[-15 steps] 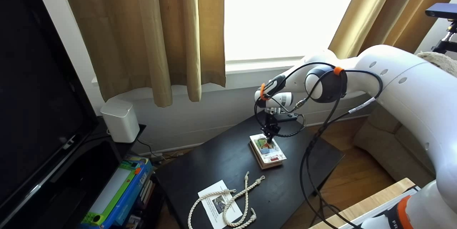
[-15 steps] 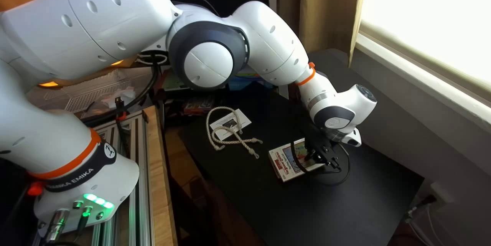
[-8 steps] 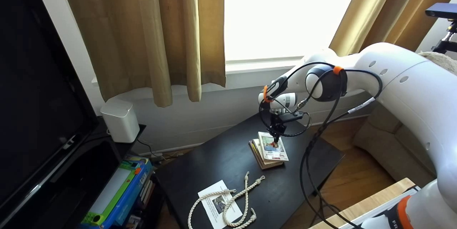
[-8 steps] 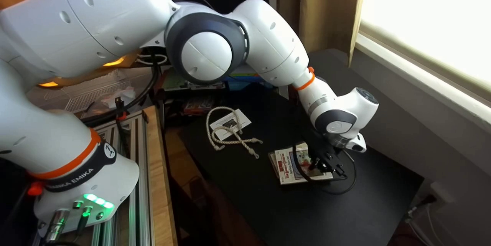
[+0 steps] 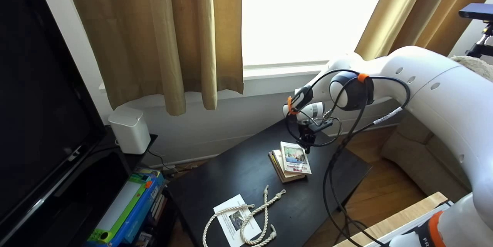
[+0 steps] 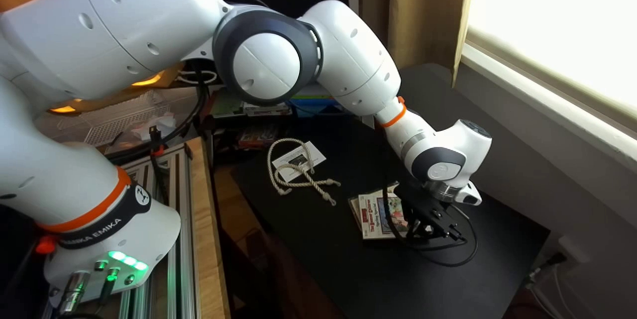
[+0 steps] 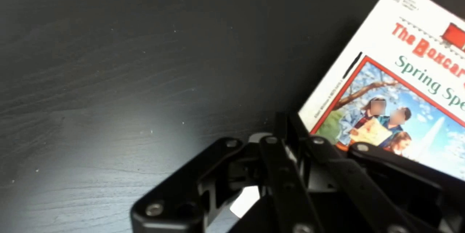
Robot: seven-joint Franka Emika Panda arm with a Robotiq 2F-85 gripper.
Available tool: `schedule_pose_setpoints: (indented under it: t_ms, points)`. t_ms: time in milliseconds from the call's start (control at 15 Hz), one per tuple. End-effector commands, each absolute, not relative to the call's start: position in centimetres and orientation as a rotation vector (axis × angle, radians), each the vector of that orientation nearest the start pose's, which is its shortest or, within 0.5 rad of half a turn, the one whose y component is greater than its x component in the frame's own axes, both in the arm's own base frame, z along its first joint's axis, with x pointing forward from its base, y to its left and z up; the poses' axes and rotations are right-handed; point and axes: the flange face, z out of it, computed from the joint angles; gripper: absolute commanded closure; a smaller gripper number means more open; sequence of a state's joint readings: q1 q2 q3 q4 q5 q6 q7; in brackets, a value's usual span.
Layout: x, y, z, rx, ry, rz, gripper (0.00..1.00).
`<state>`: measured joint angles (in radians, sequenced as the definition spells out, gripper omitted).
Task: Restack the top two books on the right
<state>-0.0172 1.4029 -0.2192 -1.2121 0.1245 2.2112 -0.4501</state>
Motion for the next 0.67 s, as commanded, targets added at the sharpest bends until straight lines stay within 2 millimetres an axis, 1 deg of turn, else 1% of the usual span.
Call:
schedule_pose_setpoints:
  t_ms: [0, 200, 267, 333, 600]
  points:
    - [62.4, -12.4, -10.7, -3.109, -0.523, 0.582, 0.99]
    - [63.0, -11.3, -9.7, -3.087, -0.562, 0.449, 0.99]
    - [63.0, -10.8, -9.4, -3.059, -0.564, 0.430, 0.99]
    - [62.7, -10.3, -9.5, -3.021, -0.554, 0.421, 0.99]
    - [61.7, -8.5, -8.4, -2.924, -0.535, 0.431, 0.99]
